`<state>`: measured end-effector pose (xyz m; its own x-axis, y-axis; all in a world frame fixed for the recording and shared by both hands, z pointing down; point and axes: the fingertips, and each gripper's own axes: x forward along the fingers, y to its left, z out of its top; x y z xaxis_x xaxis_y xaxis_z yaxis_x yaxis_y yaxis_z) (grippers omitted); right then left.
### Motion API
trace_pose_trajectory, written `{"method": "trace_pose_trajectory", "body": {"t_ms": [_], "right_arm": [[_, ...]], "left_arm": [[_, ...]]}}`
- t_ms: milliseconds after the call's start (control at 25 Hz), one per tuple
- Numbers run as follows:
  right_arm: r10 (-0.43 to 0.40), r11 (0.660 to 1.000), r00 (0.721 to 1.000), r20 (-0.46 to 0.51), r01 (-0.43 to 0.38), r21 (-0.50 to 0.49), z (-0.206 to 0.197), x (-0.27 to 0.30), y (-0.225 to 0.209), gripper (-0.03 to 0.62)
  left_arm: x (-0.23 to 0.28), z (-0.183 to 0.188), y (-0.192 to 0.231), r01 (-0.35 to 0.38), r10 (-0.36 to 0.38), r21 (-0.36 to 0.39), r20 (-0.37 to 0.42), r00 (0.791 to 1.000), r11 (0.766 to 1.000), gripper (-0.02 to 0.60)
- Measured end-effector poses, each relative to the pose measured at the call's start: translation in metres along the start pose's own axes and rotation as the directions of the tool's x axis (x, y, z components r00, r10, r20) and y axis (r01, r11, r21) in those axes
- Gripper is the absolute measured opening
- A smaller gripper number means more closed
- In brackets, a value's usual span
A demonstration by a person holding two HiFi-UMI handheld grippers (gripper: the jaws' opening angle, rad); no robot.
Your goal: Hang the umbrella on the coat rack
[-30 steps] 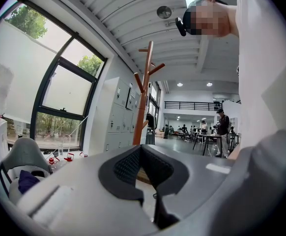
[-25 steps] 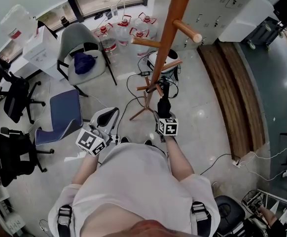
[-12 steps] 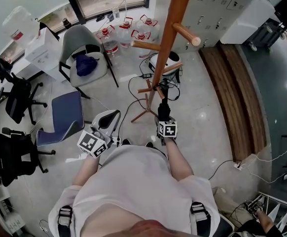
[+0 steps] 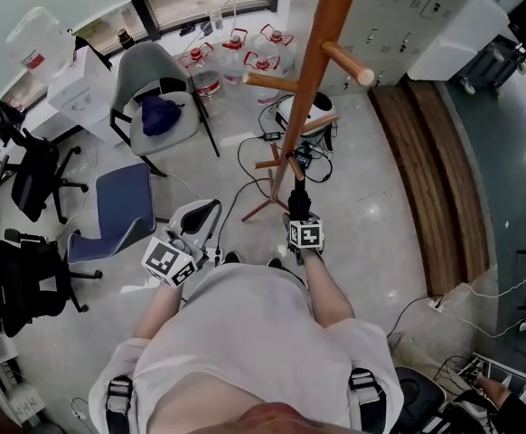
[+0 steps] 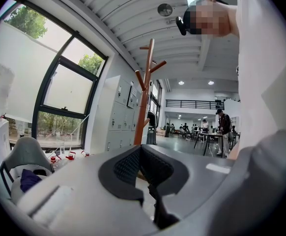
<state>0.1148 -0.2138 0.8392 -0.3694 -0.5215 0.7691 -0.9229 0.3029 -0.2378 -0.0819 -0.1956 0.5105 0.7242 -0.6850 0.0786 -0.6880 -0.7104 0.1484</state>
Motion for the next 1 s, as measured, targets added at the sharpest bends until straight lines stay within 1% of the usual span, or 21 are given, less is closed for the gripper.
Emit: {"method": "trace_pose_trajectory", "body": {"t_ms": [160,360,520,800,1000], "right_arm": [[-0.008,1.0,0.999,-0.035,0.008,-0.003,-0.006,0.005,-0.002,0.236],[-0.022,1.0,0.997,-0.07,0.022,-0.007,-0.012,0.005,-0.005,0.236],[-0.023,1.0,0.995,-0.092,0.022,-0.013,-0.008,0.009,-0.004,0.236],[-0.014,1.0,0.988,-0.153,0.012,-0.018,-0.015,0.016,-0.001,0.236],[-0.03,0.999,0.978,-0.207,0.024,-0.027,-0.028,0.02,-0.001,0.238]], "left_arm": [[0.002,-0.003,0.0,0.008,-0.008,0.02,-0.007,1.0,1.0,0.011],[0.001,-0.002,0.003,-0.01,0.01,0.002,-0.006,1.0,1.0,0.011],[0.003,-0.002,0.003,0.004,-0.004,0.006,-0.004,1.0,1.0,0.011],[0.003,-0.002,0.003,-0.004,0.004,0.012,-0.008,1.0,1.0,0.011],[0.0,-0.003,0.005,-0.007,0.007,0.017,-0.01,1.0,1.0,0.011]]}}
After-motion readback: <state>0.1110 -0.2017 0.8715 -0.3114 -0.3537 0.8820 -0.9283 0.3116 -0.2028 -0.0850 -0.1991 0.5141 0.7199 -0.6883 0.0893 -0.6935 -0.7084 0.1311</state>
